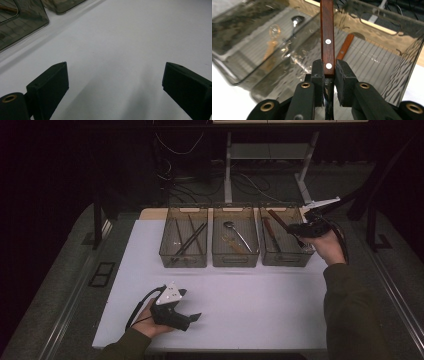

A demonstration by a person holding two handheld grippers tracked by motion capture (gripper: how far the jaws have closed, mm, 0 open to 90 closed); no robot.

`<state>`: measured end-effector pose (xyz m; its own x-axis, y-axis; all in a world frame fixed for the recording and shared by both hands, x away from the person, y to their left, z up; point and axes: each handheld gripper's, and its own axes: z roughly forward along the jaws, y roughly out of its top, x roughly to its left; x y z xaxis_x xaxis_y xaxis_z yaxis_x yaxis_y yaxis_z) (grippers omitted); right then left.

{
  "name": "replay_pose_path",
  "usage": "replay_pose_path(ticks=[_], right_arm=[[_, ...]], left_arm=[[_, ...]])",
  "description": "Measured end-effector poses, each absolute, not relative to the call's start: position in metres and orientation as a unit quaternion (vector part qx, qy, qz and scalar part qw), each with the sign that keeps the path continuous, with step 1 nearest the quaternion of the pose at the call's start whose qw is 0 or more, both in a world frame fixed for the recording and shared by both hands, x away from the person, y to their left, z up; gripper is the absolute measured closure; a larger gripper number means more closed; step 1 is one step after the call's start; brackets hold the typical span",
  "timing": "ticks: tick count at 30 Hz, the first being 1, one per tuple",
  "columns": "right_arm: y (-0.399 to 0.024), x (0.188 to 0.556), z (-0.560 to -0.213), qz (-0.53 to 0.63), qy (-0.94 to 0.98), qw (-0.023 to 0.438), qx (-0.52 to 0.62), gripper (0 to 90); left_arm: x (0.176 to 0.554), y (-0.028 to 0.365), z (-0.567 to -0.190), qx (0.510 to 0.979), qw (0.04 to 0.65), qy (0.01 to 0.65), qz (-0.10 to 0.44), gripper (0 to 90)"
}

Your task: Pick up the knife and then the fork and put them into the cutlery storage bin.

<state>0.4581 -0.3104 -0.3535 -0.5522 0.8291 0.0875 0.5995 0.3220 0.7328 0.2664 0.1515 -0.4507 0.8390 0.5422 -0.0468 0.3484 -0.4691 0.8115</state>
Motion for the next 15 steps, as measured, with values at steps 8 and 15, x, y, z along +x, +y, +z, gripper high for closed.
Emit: replay_pose_path(ticks=[8, 15], right_arm=[[-0.313, 0.473, -0.369, 0.354, 0.788, 0.15, 0.481, 78.1], [-0.311, 0.481, -0.383, 0.318, 0.795, 0.153, 0.493, 77.9]], left_arm=[[0.265, 0.151, -0.45, 0.849, 0.446, 0.26, 0.109, 5.8], [0.265, 0.151, -0.45, 0.849, 0.446, 0.26, 0.108, 5.9]])
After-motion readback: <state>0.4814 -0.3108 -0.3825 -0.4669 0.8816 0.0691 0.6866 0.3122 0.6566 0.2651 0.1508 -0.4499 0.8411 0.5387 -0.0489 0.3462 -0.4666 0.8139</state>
